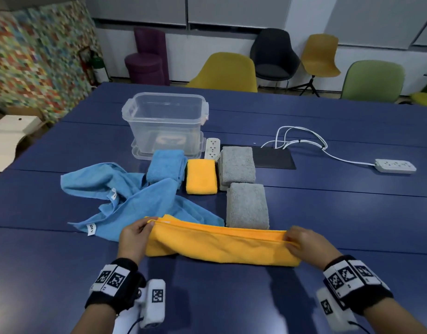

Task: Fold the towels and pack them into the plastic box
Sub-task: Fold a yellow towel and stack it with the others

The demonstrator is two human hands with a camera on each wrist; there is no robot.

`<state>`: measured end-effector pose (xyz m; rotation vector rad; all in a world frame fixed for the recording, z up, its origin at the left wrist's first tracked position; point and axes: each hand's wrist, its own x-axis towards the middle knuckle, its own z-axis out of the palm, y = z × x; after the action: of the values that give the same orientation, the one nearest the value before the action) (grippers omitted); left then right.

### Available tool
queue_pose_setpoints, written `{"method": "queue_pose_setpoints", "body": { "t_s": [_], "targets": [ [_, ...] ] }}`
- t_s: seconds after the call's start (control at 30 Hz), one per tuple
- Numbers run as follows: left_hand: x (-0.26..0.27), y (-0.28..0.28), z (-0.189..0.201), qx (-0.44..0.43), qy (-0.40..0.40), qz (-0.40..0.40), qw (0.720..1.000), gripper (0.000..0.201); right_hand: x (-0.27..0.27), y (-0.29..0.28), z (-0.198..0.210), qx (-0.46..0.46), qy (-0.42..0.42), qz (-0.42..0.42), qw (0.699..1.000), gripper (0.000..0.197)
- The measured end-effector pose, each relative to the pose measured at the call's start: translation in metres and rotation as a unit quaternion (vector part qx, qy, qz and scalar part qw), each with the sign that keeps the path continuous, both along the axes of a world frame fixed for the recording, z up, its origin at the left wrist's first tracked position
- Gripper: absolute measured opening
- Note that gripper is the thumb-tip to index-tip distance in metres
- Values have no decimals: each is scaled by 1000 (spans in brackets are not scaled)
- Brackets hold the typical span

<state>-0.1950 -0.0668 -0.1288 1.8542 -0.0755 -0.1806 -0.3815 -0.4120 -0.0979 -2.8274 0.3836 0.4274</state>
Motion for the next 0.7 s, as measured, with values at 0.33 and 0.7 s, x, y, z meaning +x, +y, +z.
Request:
{"method": "queue_pose_setpoints", "body": {
  "t_s": [0.33, 0.7],
  "targets": [
    [15, -5, -2, 21, 17, 18, 999, 20, -4, -14, -5, 174, -168, -160, 957, 25],
    [15, -3, -4, 42, 39, 5, 998, 22, 10, -16, -11, 122, -56, -132, 982, 16]
  ]
}}
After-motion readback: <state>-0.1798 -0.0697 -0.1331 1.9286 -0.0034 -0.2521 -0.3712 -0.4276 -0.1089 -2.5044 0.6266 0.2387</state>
